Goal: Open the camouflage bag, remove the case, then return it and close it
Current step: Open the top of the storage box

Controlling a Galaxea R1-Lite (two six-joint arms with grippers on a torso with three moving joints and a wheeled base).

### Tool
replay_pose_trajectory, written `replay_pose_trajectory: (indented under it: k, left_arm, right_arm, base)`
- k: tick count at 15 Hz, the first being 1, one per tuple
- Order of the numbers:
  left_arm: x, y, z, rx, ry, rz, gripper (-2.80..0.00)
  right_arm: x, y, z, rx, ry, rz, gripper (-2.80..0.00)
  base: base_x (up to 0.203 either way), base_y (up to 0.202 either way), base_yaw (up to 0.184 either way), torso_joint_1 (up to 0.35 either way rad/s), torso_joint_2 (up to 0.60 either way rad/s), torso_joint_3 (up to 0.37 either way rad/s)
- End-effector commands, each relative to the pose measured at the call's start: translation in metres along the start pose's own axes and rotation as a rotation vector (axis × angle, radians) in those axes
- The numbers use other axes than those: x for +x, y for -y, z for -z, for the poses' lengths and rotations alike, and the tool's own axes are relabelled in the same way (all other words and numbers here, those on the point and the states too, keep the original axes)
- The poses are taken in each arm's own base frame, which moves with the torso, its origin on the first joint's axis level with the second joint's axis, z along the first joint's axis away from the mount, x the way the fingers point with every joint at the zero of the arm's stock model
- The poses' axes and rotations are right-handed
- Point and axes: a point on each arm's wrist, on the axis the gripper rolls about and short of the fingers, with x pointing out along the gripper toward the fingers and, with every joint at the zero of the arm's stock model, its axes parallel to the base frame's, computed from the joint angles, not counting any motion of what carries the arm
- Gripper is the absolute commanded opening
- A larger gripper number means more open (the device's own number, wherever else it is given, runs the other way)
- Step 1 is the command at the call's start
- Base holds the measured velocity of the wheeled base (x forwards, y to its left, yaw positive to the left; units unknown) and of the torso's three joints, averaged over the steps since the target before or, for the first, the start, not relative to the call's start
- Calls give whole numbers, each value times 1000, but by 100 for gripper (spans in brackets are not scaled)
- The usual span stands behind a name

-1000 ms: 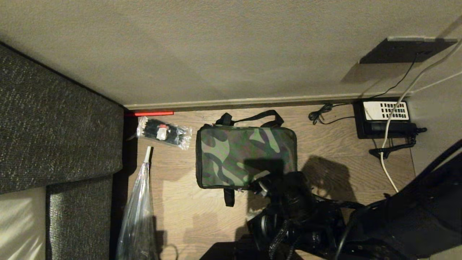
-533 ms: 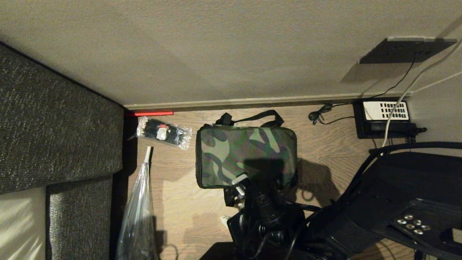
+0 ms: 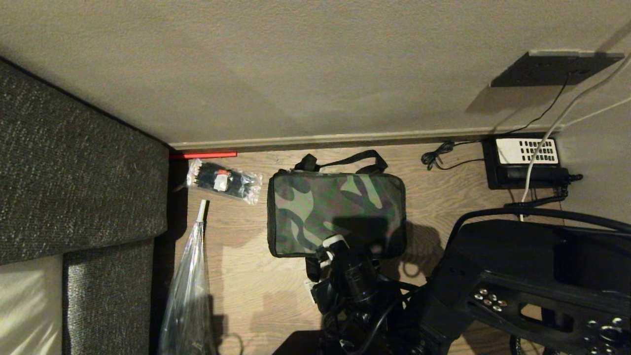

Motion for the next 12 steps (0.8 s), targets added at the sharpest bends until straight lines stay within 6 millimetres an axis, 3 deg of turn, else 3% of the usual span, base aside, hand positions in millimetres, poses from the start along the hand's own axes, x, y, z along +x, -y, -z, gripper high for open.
replay_pose_trajectory:
  k: [1, 8, 12]
  left_arm:
    - [0, 0, 0, 0, -1, -1, -280]
    - [0, 0, 0, 0, -1, -1, -280]
    - [0, 0, 0, 0, -1, -1, -280]
  right_arm:
    - [4, 4, 2, 13, 13, 11, 0]
    - [15, 33, -2, 55, 34, 98, 0]
    - [17, 34, -5, 69, 46, 113, 0]
  base:
    - [0, 0, 0, 0, 0, 0]
    - [0, 0, 0, 0, 0, 0]
    - [0, 0, 0, 0, 0, 0]
